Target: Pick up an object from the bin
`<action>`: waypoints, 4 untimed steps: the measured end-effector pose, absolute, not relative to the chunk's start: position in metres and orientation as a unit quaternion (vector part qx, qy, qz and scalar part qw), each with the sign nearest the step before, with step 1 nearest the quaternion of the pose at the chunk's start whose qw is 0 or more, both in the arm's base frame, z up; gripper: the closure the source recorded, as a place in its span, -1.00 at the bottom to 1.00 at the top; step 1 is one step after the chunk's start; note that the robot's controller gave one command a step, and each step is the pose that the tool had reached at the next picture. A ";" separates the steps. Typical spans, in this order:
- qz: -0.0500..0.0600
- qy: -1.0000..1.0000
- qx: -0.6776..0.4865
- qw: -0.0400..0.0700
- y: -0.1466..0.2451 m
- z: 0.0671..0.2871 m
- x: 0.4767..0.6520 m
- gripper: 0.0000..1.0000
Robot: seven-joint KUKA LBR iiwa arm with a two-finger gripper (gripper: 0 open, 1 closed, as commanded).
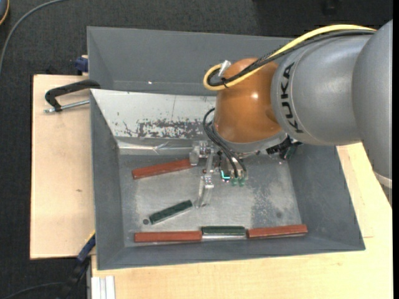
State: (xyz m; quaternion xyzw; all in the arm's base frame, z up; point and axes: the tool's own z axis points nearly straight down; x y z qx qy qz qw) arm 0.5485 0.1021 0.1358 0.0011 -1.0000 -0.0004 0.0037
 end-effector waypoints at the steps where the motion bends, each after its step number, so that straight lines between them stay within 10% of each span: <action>1: -0.001 -0.995 0.097 -0.001 0.112 0.071 0.502 -1.00; 2: -0.001 -0.995 0.097 0.001 0.112 0.071 0.501 1.00; 3: -0.001 -0.952 0.307 -0.005 0.145 0.189 0.529 1.00; 4: -0.001 -0.887 0.462 -0.005 0.225 0.251 0.569 1.00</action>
Offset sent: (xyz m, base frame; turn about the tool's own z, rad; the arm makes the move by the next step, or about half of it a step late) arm -0.0482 0.0096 -0.0658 -0.1924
